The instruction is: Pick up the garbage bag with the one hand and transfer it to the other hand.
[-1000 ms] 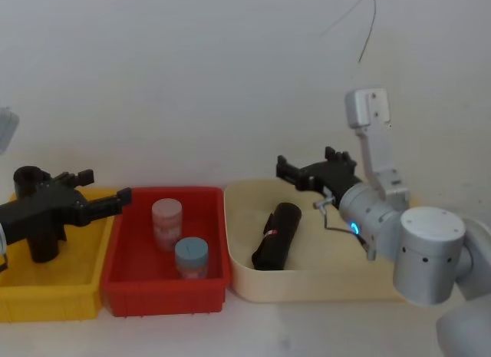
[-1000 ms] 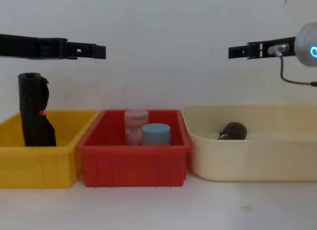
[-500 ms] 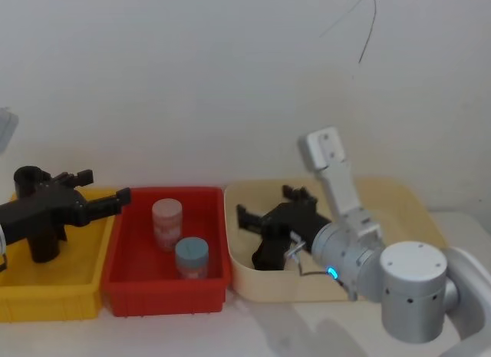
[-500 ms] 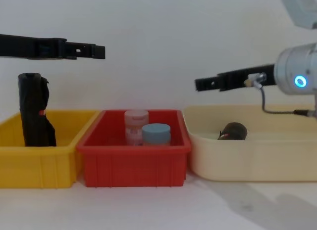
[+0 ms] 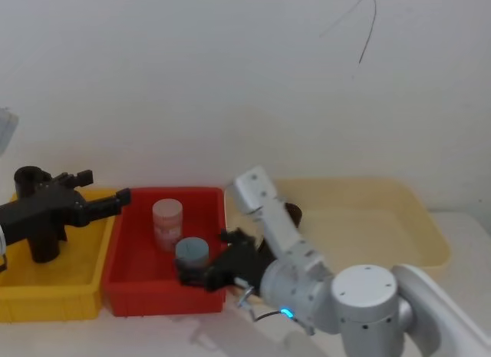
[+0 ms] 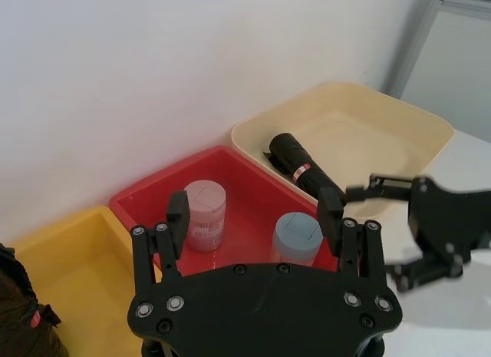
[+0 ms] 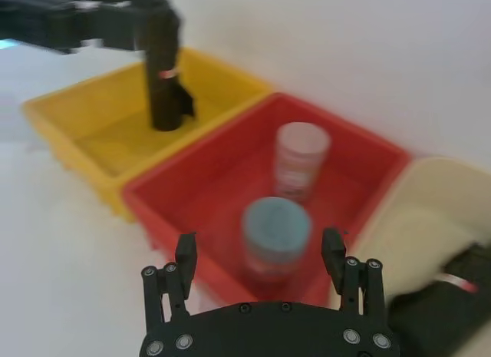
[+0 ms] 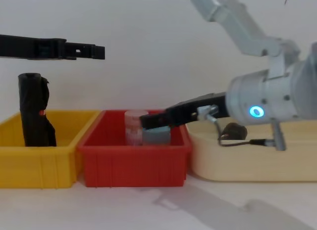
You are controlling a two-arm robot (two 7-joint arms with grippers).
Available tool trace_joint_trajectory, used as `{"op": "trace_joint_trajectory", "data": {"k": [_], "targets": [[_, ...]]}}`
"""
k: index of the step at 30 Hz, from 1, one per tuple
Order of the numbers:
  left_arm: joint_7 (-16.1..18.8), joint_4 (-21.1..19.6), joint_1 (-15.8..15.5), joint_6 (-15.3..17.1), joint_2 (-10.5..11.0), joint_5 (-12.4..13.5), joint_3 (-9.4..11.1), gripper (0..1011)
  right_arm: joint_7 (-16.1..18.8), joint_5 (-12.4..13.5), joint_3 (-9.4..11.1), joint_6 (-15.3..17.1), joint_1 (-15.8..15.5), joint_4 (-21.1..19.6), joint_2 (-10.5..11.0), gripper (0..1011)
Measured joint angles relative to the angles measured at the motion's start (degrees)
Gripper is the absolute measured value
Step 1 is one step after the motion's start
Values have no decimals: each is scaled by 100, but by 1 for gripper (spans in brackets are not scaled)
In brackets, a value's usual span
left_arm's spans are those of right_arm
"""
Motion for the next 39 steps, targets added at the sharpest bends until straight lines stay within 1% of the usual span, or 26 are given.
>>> {"op": "trace_joint_trajectory", "data": {"k": [2, 7, 9, 15, 19, 24, 29, 34, 39], "targets": [[0, 0, 0, 0, 0, 0, 0, 1002, 107, -26, -111, 20, 69, 84, -59, 1001], [0, 1, 0, 0, 0, 0, 0, 1001, 288, -78, -267, 76, 242, 257, -179, 1001], [0, 0, 0, 0, 0, 0, 0, 1001, 333, -93, -299, 90, 304, 312, -212, 1001], [-1, 1, 0, 0, 0, 0, 0, 1001, 439, -118, -337, 126, 490, 443, -299, 1001], [-1, 1, 0, 0, 0, 0, 0, 1001, 503, -120, -299, 146, 625, 539, -342, 1001], [-1, 1, 0, 0, -1, 0, 0, 1001, 565, -121, -228, 155, 770, 669, -355, 1001], [-1, 1, 0, 0, -1, 0, 0, 1001, 643, -164, -217, 162, 883, 813, -324, 1001], [-1, 1, 0, 0, -1, 0, 0, 1001, 744, -259, -277, 166, 994, 1011, -257, 1001], [-1, 1, 0, 0, -1, 0, 0, 1001, 878, -375, -373, 131, 1111, 1304, -208, 1001]]}}
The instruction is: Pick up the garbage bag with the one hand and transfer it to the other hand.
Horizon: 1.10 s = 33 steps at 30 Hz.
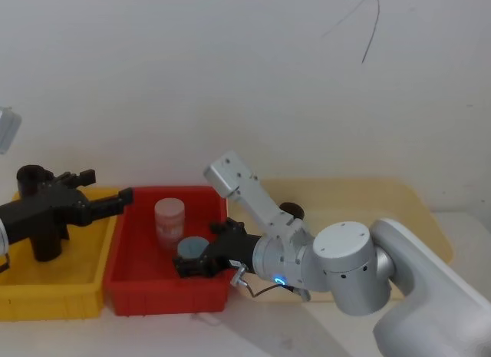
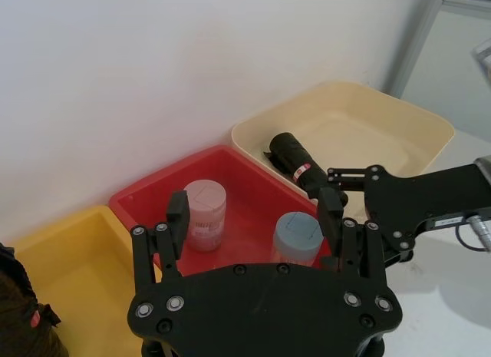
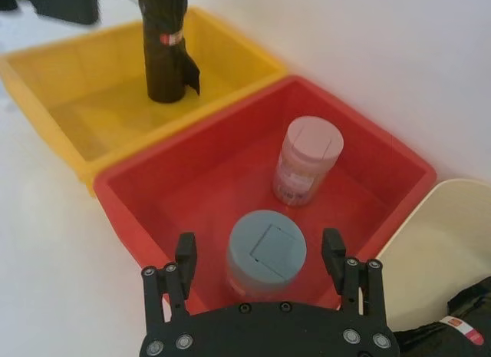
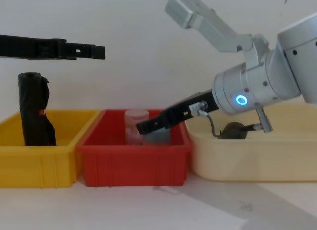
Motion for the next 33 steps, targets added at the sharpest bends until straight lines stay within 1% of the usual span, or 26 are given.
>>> {"op": "trace_joint_trajectory", "data": {"k": [3, 9, 13, 16, 17, 23, 33], "targets": [[0, 0, 0, 0, 0, 0, 0, 1001, 77, -47, -42, -43, 70, 175, 2, 1001], [0, 0, 0, 0, 0, 0, 0, 1001, 167, -51, -31, -72, 142, 361, -38, 1001], [0, 0, 0, 0, 0, 0, 0, 1001, 217, 1, 37, -74, 175, 462, -96, 1001], [0, 0, 0, 0, 0, 0, 0, 1001, 246, 114, 145, -72, 207, 543, -172, 1001], [0, 0, 0, 0, 0, 0, 0, 1001, 246, 114, 145, -72, 207, 543, -172, 1001], [0, 0, 0, 0, 0, 0, 0, 1002, 258, 302, 321, -34, 269, 707, -316, 1001], [0, 0, 0, 0, 0, 0, 0, 1001, 199, 414, 415, 11, 377, 1027, -464, 1001]]}}
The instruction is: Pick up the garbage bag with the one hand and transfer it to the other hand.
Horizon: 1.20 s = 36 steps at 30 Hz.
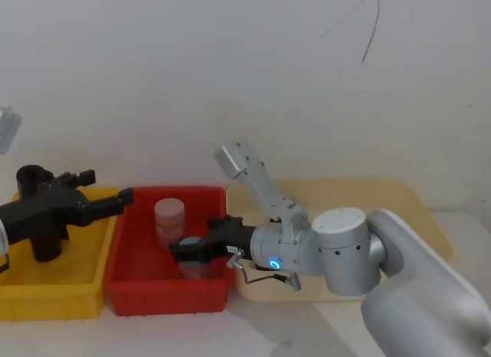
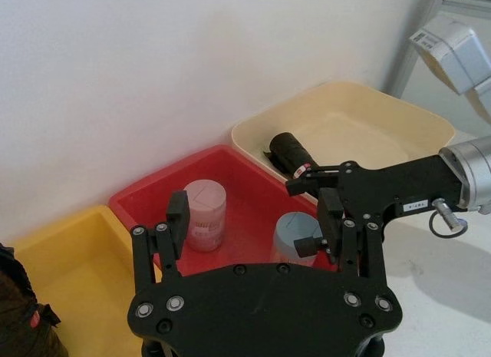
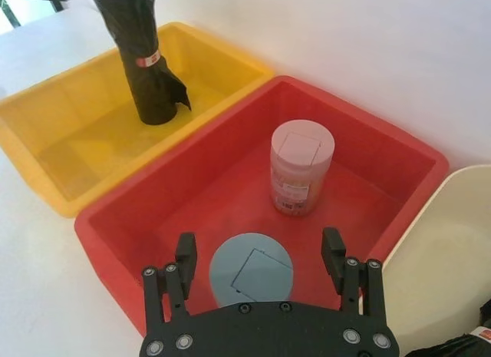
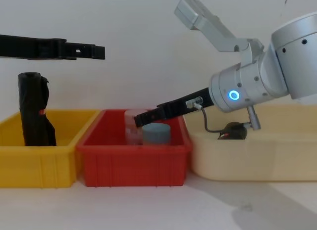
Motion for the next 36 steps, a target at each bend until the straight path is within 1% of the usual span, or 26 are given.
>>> {"op": "trace_joint_trajectory", "data": {"k": [10, 16, 27, 36], "targets": [[0, 0, 0, 0, 0, 0, 0, 1001, -36, 51, 30, 12, 82, 234, -99, 1001], [0, 0, 0, 0, 0, 0, 0, 1001, -10, 75, 6, 30, 107, 256, -111, 1001], [0, 0, 0, 0, 0, 0, 0, 1001, 192, 80, -172, 83, 164, 81, -37, 1001], [0, 0, 0, 0, 0, 0, 0, 1001, 239, -2, -317, 95, 186, -50, 14, 1001]]}}
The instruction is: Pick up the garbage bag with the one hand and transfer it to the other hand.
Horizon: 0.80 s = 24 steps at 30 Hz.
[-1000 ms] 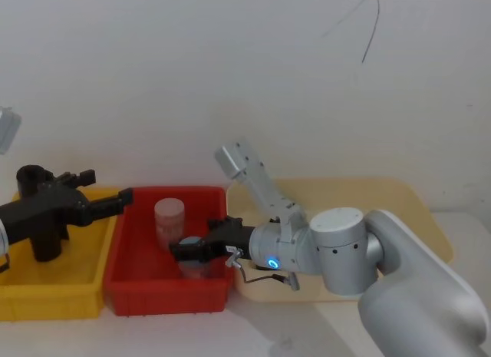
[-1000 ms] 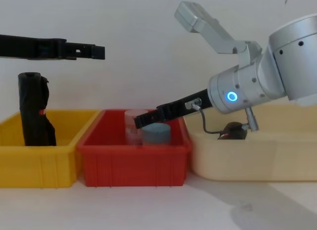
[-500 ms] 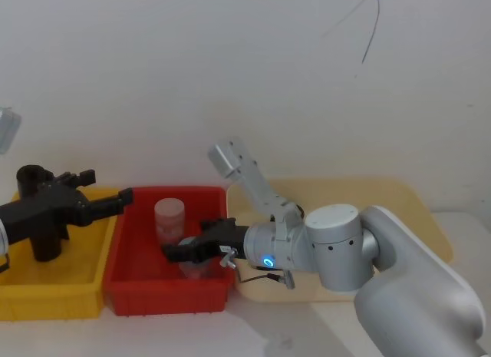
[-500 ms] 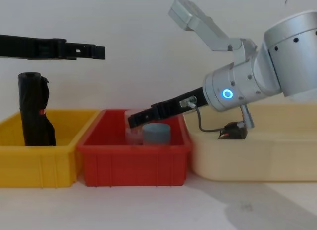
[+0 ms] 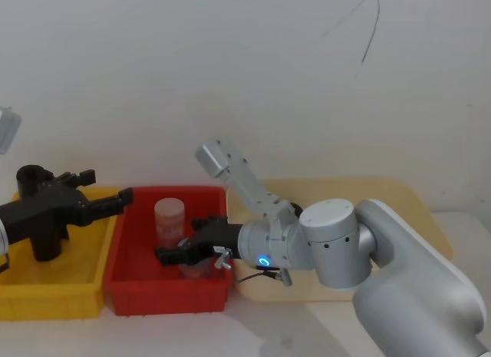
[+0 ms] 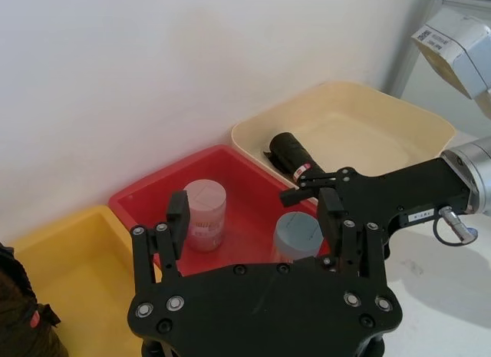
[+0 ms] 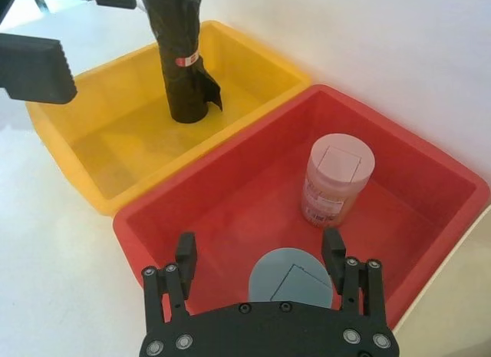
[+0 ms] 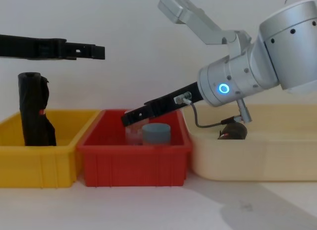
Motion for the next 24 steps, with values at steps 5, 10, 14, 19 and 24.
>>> {"op": "trace_joint_trajectory", "data": {"k": [5, 10, 14, 19, 24], "targets": [[0, 0, 0, 0, 0, 0, 0, 1001, -55, -52, -29, -2, 1, -4, -8, 1001], [0, 0, 0, 0, 0, 0, 0, 1002, -161, -118, -33, -20, 2, 49, -46, 1001], [0, 0, 0, 0, 0, 0, 0, 1001, -227, -155, -27, -36, 10, 111, -69, 1001], [0, 0, 0, 0, 0, 0, 0, 1001, -290, -198, -8, -42, 15, 179, -82, 1001], [0, 0, 0, 0, 0, 0, 0, 1001, -295, -223, 5, -42, 16, 214, -77, 1001]]}}
